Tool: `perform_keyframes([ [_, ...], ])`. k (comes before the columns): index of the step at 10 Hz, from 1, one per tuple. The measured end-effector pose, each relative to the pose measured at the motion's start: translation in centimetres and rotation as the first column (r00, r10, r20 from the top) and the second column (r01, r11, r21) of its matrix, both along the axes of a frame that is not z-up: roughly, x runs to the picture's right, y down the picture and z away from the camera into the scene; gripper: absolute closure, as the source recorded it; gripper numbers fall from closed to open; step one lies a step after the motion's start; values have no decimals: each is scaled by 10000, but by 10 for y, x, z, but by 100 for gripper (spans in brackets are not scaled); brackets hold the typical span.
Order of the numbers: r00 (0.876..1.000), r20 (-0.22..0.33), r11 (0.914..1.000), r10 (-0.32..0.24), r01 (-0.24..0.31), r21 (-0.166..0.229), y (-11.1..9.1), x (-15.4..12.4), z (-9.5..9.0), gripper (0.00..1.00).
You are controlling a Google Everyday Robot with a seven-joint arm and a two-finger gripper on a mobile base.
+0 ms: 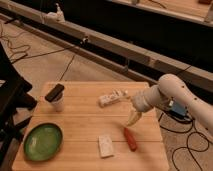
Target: Pick up the ceramic bowl
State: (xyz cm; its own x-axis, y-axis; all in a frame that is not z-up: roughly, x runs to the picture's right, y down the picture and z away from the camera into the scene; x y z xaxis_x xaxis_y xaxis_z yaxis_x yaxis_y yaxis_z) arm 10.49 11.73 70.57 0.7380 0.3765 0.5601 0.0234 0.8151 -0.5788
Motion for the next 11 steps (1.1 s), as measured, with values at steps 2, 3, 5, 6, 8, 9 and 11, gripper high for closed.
perform_keyframes([
  [2, 10000, 0, 10000, 0, 0, 0, 0, 0, 0, 20],
  [3, 10000, 0, 10000, 0, 0, 0, 0, 0, 0, 20],
  [5, 10000, 0, 10000, 0, 0, 0, 0, 0, 0, 20],
  [6, 10000, 0, 10000, 0, 0, 0, 0, 0, 0, 20],
  [8, 9999, -75, 10000, -69, 69, 41, -2, 2, 0, 20],
  [9, 9995, -126, 9995, -304, 305, 98, -7, -2, 0, 20],
  [11, 9918, 37, 9914, -1280, 1278, 281, -11, -31, 0, 20],
])
